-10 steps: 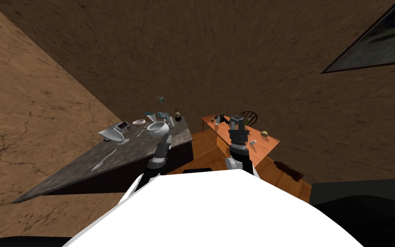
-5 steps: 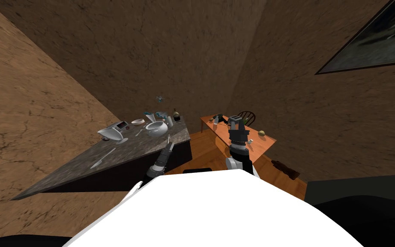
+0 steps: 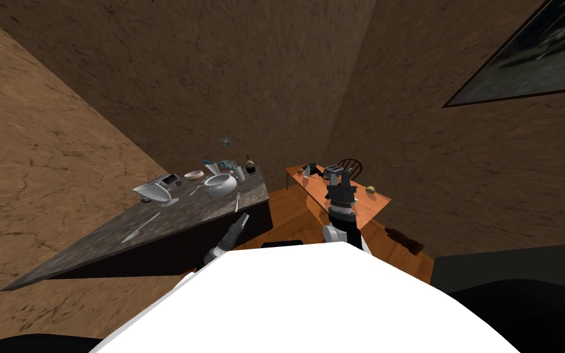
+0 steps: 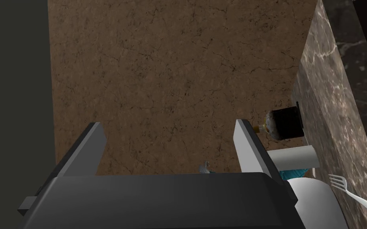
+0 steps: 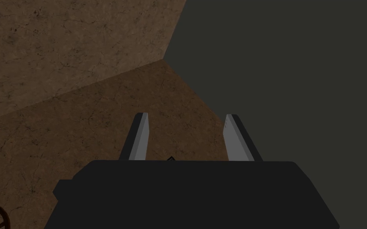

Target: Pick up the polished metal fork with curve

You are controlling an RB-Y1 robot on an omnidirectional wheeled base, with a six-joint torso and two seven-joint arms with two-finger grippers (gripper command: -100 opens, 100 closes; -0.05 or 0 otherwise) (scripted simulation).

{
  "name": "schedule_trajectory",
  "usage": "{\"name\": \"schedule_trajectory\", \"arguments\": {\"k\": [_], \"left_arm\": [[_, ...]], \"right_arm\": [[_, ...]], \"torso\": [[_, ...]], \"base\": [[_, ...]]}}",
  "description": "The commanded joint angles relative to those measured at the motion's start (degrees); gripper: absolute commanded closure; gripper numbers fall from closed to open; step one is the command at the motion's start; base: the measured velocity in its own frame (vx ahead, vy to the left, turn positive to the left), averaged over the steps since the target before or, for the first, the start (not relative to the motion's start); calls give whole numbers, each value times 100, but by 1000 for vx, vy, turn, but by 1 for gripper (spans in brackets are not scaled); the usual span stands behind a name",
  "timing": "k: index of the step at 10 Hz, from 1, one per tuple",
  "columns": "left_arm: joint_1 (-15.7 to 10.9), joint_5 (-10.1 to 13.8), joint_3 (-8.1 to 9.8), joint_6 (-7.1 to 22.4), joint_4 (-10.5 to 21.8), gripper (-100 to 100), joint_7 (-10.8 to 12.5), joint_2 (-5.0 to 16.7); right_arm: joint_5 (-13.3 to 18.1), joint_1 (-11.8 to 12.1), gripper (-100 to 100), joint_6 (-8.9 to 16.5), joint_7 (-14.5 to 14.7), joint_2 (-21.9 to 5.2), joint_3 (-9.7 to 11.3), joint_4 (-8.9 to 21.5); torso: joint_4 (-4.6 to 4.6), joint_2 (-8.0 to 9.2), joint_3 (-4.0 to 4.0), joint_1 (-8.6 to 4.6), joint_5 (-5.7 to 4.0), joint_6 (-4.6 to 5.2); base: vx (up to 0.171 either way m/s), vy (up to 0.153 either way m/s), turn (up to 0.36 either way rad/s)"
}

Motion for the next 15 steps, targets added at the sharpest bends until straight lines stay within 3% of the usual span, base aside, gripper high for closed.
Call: {"name": "schedule_trajectory", "arguments": {"k": [1,2,3,4,5,6,7,8,9,10,11,12,13,15], "left_arm": [[60,-19,-59,-65,196,-100,-1,94],[184,-29,-126,-179,418,-100,29,335],[184,-29,-126,-179,483,-100,29,335],[312,-37,-186,-282,692,-100,59,577],[312,-37,-186,-282,780,-100,59,577],[443,-44,-237,-373,1014,-100,88,817],[443,-44,-237,-373,1087,-100,88,817],[575,-50,-282,-452,1348,-100,117,1056],[575,-50,-282,-452,1400,-100,117,1056],[707,-54,-318,-519,1598,-100,146,1284],[707,-54,-318,-519,1690,-100,146,1292],[839,-58,-348,-572,1881,-100,173,1524],[839,-58,-348,-572,2036,-100,173,1524],[1099,-60,-379,-640,2527,-100,225,1919]], "right_arm": [[0,0,0,0,0,0,0,0],[0,0,0,0,0,0,0,0],[0,0,0,0,0,0,0,0],[0,0,0,0,0,0,0,0],[0,0,0,0,0,0,0,0],[0,0,0,0,0,0,0,0],[0,0,0,0,0,0,0,0],[0,0,0,0,0,0,0,0],[0,1,0,0,0,0,0,0],[0,0,0,0,0,0,0,0],[0,0,0,0,0,0,0,0],[0,0,0,0,0,0,0,0],[0,1,0,0,0,0,0,0],[0,1,0,0,0,0,0,0]], "torso": [[0,0,0,0,0,0],[0,-2,-1,3,0,0],[-1,-5,-3,-1,0,0],[-1,-4,-2,0,-1,-1],[0,-3,-1,-5,-1,0],[-1,-6,-3,-1,-1,0],[-2,-10,-6,-7,-2,0],[-2,-10,-6,-4,-2,0],[-2,-13,-7,-7,-2,0],[-2,-11,-6,-3,-2,0],[-2,-9,-5,-9,-3,0],[-1,-11,-6,-6,-2,0],[-3,-19,-10,-15,-4,1],[-4,-20,-11,-6,-3,0]], "base": [[0,-58,-14],[10,-71,-40],[3,-65,-17],[2,-83,-39],[15,-70,-14],[27,-89,-47],[21,-78,-16],[33,-85,-42],[20,-73,-20],[18,-95,-60],[24,-82,-20],[50,-114,-55],[48,-84,-22],[76,-100,-80]]}}
